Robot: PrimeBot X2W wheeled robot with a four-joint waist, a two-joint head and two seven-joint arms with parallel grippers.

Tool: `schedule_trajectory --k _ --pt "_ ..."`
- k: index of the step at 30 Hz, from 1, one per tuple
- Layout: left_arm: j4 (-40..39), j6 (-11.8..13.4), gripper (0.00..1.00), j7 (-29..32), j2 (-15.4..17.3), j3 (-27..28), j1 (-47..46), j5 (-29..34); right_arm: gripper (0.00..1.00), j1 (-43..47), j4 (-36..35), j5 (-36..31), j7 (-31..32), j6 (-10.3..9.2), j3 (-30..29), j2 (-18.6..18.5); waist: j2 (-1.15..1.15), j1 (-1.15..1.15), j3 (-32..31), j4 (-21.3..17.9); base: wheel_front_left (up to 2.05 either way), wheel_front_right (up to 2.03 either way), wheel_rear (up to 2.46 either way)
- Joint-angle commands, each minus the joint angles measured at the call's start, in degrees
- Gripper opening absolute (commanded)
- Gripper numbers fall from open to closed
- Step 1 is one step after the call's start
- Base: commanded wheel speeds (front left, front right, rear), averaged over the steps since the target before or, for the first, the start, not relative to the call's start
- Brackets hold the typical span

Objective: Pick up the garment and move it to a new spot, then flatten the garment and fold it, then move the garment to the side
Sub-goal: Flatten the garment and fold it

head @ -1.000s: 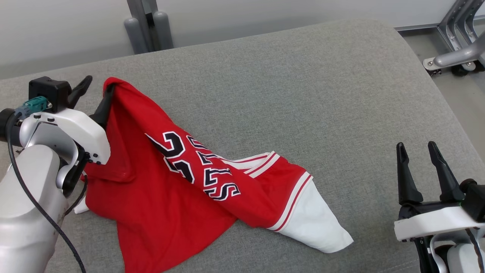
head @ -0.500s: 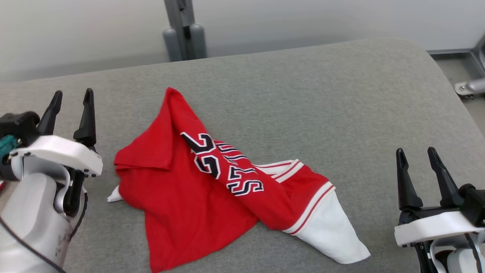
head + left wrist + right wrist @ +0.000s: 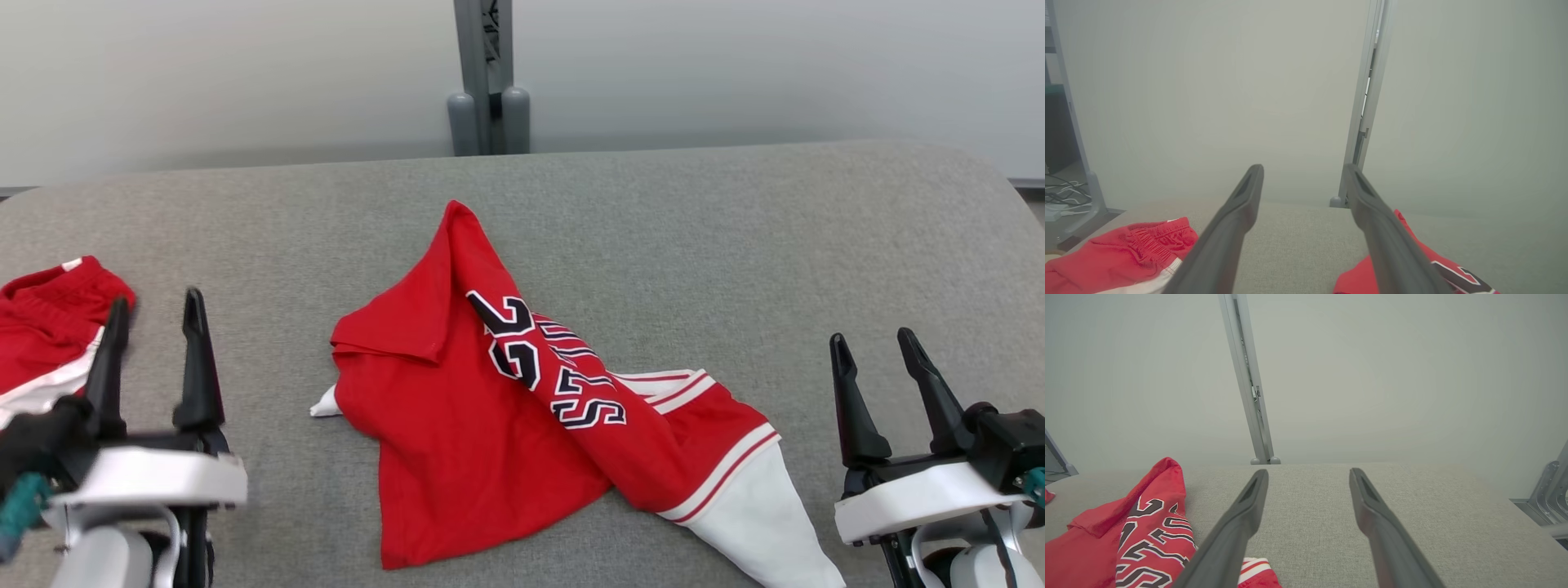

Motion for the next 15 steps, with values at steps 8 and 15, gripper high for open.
schedule_trajectory --k 8,15 --pt "-7.5 3.5 1.00 1.3 0.0 -3.3 10.1 7.4 1.00 1.9 -0.5 -0.7 1.4 0.11 0.5 -0.4 0.00 0.00 -2.9 1.6 0.00 0.00 0.00" --pt "-9.7 4.7 1.00 5.8 0.1 -5.7 14.5 7.9 1.00 4.8 -0.9 -0.5 2.4 0.11 0.3 -0.4 0.00 0.00 -4.7 1.2 0.00 0.00 0.00"
